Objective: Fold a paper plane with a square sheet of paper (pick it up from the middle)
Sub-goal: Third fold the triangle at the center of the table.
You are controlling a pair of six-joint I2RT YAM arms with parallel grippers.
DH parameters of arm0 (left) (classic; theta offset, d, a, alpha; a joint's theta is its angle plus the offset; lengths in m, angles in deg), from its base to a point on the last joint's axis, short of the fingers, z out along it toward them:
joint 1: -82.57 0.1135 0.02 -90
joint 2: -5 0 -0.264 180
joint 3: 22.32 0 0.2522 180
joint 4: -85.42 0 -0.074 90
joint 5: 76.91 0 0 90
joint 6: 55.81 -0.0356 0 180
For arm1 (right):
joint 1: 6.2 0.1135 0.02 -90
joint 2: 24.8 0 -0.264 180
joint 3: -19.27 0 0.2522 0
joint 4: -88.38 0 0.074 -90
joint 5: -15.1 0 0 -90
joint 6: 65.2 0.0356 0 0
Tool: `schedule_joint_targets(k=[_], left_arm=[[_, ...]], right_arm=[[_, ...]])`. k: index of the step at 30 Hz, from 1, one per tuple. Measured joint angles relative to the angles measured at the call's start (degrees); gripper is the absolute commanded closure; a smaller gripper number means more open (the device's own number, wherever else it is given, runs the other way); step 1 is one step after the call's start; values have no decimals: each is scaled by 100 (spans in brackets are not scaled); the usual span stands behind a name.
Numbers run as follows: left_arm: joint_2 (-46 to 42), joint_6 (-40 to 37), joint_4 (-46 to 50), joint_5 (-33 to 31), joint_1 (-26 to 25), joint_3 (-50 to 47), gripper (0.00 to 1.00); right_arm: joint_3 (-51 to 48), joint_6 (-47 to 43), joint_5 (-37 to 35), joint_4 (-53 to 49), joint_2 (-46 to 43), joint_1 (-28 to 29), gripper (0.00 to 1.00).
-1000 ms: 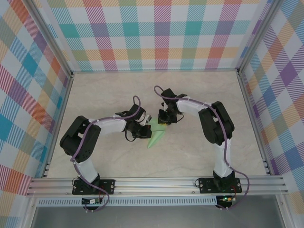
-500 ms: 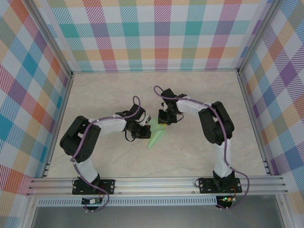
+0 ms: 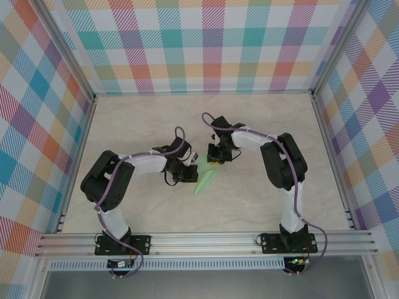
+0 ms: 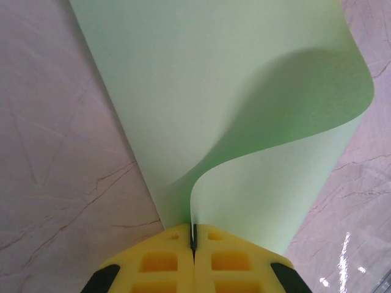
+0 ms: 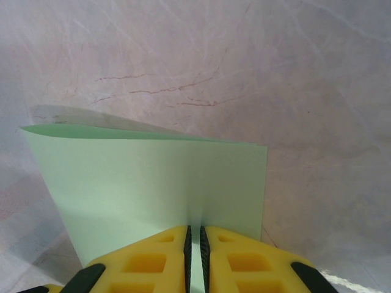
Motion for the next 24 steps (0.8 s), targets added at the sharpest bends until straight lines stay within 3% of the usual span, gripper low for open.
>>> schedule_joint_targets(k=[12,19,24], left_arm=[[0,0,-9,24,0,0,96],[13,-2,-17,68,2,0,96],[17,-9,-26,87,2,-4,96]], right_arm=[[-57,94,-107,0,-221,0,79],[-1180,590,-374,850,-2059,0,86],[-2514,1231,85,1974,-2922,33,94]])
